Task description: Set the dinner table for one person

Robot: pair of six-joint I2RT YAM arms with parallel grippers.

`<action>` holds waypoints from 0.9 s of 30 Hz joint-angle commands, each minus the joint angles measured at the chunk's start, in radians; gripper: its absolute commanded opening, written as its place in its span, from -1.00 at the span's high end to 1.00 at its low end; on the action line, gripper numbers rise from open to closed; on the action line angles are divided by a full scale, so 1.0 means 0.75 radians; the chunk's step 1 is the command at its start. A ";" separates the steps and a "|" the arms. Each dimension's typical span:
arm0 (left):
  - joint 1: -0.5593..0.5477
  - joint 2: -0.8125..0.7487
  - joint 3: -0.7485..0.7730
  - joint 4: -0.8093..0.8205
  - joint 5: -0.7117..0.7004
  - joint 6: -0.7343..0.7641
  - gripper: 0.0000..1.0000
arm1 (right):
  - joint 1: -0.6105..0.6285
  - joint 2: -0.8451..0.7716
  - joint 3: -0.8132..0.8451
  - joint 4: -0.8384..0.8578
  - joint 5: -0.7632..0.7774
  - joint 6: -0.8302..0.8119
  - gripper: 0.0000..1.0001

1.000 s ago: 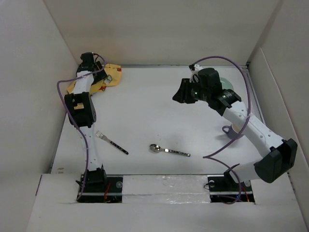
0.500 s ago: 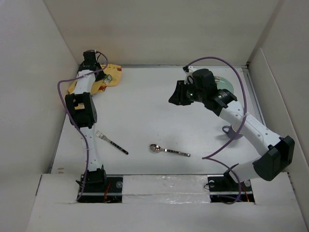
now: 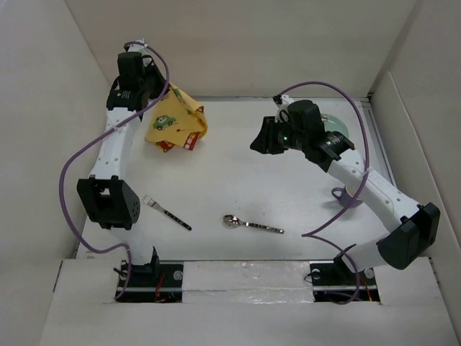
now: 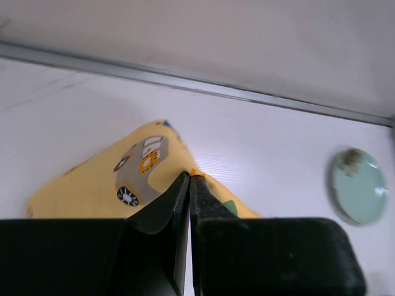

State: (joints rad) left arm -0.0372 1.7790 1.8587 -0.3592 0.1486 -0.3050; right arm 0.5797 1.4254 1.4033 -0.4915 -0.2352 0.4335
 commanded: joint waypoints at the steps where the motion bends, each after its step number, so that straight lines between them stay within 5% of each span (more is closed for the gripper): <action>1: -0.075 -0.187 -0.006 0.057 0.219 -0.110 1.00 | 0.017 -0.023 0.103 0.081 0.017 -0.022 0.23; 5: -0.075 -0.196 -0.036 0.106 0.417 -0.229 1.00 | -0.008 0.050 0.142 0.081 0.033 -0.016 -0.21; 10: -0.116 0.039 0.033 0.046 0.416 -0.213 0.87 | -0.047 0.204 0.119 0.146 -0.005 0.013 -0.38; 11: -0.150 0.086 0.098 -0.042 0.371 -0.191 0.65 | -0.059 0.241 0.135 0.132 -0.012 0.021 -0.26; 14: -0.328 0.246 0.362 -0.187 0.311 -0.084 0.26 | -0.059 0.308 0.127 0.144 -0.018 0.074 0.80; 16: -0.396 0.346 0.473 -0.233 0.319 -0.056 0.09 | -0.059 0.298 0.052 0.183 0.060 0.141 1.00; 17: -0.429 0.366 0.475 -0.251 0.364 -0.052 -0.15 | -0.071 0.290 0.027 0.211 0.084 0.160 1.00; 19: -0.429 0.377 0.412 -0.251 0.371 -0.045 -0.30 | -0.071 0.276 -0.016 0.205 0.150 0.173 1.00; 23: -0.376 0.181 0.079 -0.119 0.065 -0.035 -0.30 | -0.059 0.255 -0.063 0.183 0.064 0.099 0.57; 27: -0.125 -0.113 -0.383 0.100 -0.004 -0.164 -0.11 | 0.014 0.325 -0.138 0.164 0.003 0.109 0.19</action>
State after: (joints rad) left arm -0.3073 1.8889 1.6840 -0.4271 0.2581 -0.3717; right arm 0.5499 1.6596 1.3357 -0.3931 -0.1890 0.5190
